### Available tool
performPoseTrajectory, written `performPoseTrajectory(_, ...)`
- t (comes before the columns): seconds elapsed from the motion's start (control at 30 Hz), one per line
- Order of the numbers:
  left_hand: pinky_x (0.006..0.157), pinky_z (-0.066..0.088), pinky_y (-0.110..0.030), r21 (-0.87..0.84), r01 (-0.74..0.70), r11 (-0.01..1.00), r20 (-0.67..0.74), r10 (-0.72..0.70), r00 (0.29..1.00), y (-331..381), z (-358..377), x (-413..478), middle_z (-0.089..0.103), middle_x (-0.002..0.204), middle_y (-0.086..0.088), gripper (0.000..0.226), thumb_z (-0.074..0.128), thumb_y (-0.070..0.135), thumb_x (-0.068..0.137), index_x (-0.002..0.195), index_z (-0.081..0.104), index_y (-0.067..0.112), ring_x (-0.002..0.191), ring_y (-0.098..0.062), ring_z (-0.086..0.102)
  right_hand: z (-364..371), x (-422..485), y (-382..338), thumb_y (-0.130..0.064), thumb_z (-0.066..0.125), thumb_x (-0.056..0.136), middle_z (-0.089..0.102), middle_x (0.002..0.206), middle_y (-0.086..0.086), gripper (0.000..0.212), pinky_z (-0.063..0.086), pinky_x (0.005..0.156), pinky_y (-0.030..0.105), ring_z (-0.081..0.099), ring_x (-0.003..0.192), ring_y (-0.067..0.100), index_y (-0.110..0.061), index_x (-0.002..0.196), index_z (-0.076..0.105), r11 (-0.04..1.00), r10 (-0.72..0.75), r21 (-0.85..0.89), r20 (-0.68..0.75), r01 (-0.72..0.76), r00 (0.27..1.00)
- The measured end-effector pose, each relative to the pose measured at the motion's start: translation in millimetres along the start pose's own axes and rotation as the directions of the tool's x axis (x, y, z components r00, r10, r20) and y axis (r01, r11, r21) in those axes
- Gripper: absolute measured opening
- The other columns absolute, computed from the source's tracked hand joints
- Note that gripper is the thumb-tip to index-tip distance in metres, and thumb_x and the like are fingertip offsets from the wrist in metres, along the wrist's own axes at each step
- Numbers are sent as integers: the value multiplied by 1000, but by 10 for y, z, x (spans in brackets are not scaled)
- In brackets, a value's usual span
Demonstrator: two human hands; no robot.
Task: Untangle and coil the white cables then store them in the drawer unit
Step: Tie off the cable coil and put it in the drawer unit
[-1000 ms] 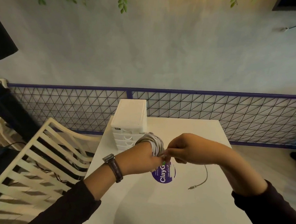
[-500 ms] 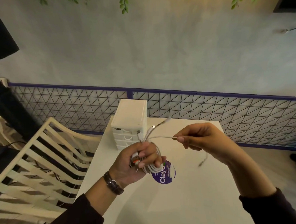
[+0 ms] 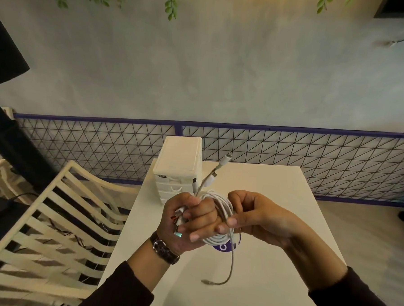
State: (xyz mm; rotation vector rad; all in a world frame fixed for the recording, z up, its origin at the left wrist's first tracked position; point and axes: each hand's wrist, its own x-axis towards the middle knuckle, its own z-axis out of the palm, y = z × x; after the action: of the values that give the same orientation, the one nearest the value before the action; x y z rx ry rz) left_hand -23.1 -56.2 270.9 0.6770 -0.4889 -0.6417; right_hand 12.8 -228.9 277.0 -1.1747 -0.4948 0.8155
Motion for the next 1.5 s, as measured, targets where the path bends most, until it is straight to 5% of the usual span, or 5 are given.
performPoseTrajectory(0.27,85,35,-33,168,218,961,60,-231,971,21,-38,-38,58,50,10,25,43,31,89,66,52,26,75,-11,68,8,-9,-59,13,71,68,61,100,17,53,55,74,27,60,89,27,-3,114,52,992,38,-121,-22,-40,999)
performPoseTrajectory(0.6,83,46,-33,483,366,796,-125,-350,928,381,-75,55,68,66,5,24,63,48,79,68,60,26,93,-34,61,232,17,-76,-2,66,78,69,77,0,18,55,69,34,65,72,12,-19,83,67,714,-268,-700,-303,-22,914)
performPoseTrajectory(1.13,91,47,-31,329,486,810,-48,-500,865,451,-127,7,74,78,-3,17,69,35,76,76,67,18,92,-20,69,459,8,-36,4,51,85,50,82,-11,37,44,70,16,54,76,0,-32,74,58,646,-222,-762,-236,-39,946)
performPoseTrajectory(1.33,88,48,-33,477,503,720,-86,-531,843,520,-93,12,75,82,-3,22,75,39,69,73,69,19,87,-19,68,509,-36,-51,-2,51,85,58,82,-2,15,49,69,33,58,75,15,-16,89,53,643,-201,-757,-308,-112,930)
performPoseTrajectory(1.5,86,43,-38,512,532,674,-243,-480,843,514,-62,-2,71,75,-6,29,81,37,62,70,68,12,81,-25,62,520,-38,-61,1,51,84,54,72,-9,34,47,59,31,52,63,9,-31,75,45,625,-204,-768,-334,-140,920)
